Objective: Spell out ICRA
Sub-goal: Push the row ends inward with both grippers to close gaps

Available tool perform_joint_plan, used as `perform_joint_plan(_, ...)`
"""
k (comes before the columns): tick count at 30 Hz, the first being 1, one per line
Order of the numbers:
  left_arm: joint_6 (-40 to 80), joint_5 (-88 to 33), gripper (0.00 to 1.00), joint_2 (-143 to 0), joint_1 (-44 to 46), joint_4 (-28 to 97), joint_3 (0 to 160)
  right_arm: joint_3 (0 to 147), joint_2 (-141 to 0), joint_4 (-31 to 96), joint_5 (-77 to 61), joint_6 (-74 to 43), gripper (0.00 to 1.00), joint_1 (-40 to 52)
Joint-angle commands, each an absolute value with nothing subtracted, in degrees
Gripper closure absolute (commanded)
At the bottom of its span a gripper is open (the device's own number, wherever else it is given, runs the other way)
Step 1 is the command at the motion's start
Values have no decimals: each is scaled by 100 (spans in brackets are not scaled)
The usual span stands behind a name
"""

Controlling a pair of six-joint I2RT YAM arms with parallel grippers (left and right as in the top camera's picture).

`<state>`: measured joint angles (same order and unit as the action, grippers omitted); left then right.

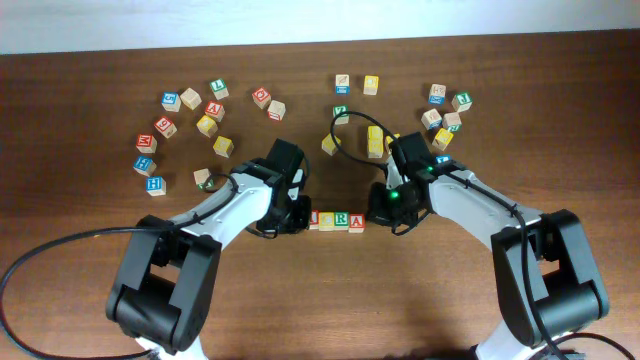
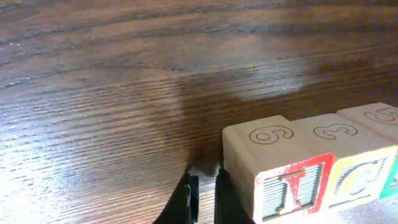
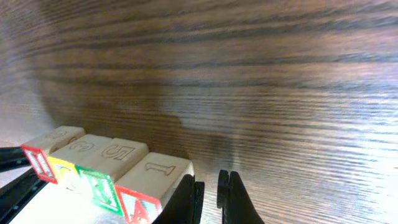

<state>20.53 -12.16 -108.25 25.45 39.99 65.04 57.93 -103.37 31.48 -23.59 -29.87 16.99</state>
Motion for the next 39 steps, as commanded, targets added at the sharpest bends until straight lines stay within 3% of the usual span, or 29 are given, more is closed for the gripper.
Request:
perform_joint_plan(1, 1962, -722, 96, -10886, 2571, 4355, 6729, 5811, -10366, 3173, -2023, -2895, 91, 1669)
perform_joint_plan(4, 2053, -104, 100, -10886, 2523, 4825, 7035, 5999, -10366, 3649, -2029, -2753, 92, 1496)
perform_joint_plan(8, 2051, -373, 100, -10886, 2226, 4866, 7365, 6390, -10366, 5339, -2069, -2222, 96, 1544)
perform_joint_plan(10, 2132, -556, 100, -10886, 2222, 4563, 7373, 6294, -10366, 5507, -2051, -2169, 96, 1765)
perform_joint_plan(17, 2628, -554, 100, -10886, 2222, 4222, 7354, 5902, -10366, 4174, -2029, -3100, 96, 2477)
perform_joint_plan(39, 2628, -556, 99, -10886, 2222, 4268, 7354, 5902, -10366, 3848, -2102, -3507, 96, 2480)
